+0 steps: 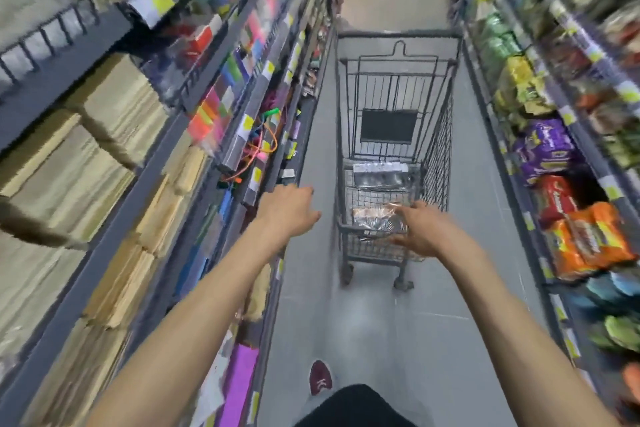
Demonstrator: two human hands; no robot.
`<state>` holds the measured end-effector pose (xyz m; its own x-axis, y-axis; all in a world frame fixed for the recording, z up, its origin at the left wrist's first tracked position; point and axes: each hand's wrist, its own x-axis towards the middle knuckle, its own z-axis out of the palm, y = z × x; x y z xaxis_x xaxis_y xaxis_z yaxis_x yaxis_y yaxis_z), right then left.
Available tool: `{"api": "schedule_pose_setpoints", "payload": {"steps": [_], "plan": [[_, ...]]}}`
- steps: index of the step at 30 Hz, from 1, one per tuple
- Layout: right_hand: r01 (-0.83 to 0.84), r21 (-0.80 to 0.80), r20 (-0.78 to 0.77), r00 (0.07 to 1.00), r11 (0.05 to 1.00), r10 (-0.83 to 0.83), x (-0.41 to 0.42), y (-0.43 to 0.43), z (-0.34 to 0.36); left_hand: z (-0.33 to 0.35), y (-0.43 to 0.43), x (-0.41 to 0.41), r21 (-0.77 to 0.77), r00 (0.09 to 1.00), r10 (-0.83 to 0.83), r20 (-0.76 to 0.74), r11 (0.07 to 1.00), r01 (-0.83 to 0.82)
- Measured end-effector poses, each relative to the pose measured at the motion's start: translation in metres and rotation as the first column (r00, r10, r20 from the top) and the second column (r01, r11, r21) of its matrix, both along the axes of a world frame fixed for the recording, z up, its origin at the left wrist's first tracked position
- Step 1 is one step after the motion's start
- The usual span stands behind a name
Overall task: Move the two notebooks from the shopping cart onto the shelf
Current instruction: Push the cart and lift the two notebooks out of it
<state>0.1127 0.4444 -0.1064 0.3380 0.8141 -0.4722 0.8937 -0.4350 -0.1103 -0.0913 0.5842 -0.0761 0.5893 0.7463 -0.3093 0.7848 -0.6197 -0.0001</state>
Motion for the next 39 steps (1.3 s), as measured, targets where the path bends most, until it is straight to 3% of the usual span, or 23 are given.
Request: {"api": "schedule_pose_setpoints", "payload": {"steps": [13,28,35,39], "plan": [[0.339,-0.068,-0.112,0.932,0.938,-0.345,0.070,0.061,-0.042,-0.054,0.124,0.131,-0.044,0.928,-0.366,-0.076,0.931,0.363],[0.490,-0.157,-0.269,0.814,0.857,-0.515,0.164,0.138,-0.106,-0.108,0.229,0.288,-0.140,0.801,-0.575,-0.166,0.818,0.559],[0.604,-0.216,-0.290,0.711,0.767,-0.641,0.184,0.164,-0.146,-0.150,0.269,0.355,-0.195,0.723,-0.655,-0.220,0.756,0.625],[0.703,-0.256,-0.248,0.615,0.663,-0.749,0.188,0.185,-0.184,-0.197,0.298,0.392,-0.257,0.682,-0.702,-0.206,0.711,0.654]]}}
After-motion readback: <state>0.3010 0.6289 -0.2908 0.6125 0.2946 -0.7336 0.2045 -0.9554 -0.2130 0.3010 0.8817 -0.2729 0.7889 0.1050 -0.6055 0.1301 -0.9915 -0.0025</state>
